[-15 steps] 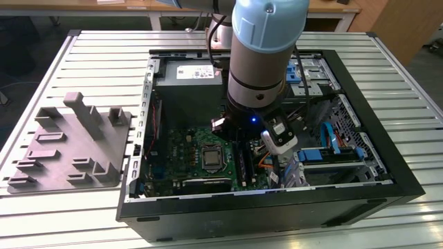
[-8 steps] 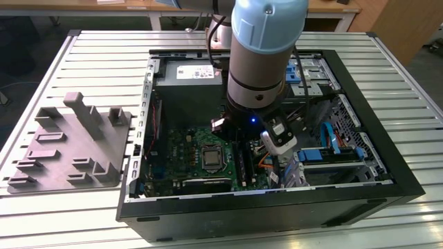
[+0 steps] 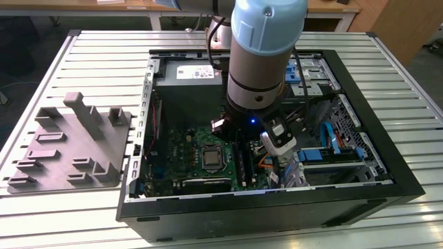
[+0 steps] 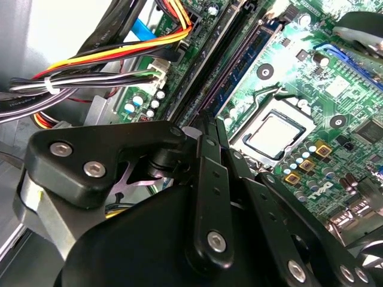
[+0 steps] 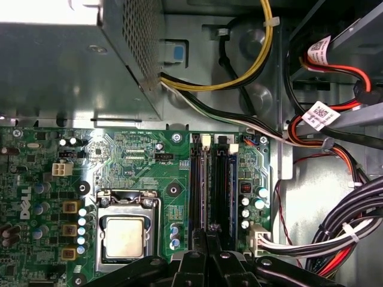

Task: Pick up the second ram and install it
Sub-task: 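Insert the second ram into the second slot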

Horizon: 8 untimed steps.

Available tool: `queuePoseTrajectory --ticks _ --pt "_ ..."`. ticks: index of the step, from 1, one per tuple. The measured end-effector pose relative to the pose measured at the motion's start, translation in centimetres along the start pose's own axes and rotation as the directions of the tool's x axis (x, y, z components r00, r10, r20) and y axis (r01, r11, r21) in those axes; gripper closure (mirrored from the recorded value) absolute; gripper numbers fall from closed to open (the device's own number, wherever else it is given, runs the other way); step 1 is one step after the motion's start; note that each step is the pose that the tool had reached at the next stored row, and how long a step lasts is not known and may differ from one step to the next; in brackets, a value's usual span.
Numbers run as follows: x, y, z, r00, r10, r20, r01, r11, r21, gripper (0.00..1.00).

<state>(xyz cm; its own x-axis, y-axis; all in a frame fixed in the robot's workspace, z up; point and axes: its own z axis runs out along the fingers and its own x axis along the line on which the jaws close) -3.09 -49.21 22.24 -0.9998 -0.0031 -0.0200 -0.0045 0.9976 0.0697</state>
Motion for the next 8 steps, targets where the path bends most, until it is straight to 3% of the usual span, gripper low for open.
queuePoseTrajectory --ticks 8 --pt "-0.23 0.0 0.02 1.0 0.006 0.0004 -0.006 1.0 -0.0001 0.89"
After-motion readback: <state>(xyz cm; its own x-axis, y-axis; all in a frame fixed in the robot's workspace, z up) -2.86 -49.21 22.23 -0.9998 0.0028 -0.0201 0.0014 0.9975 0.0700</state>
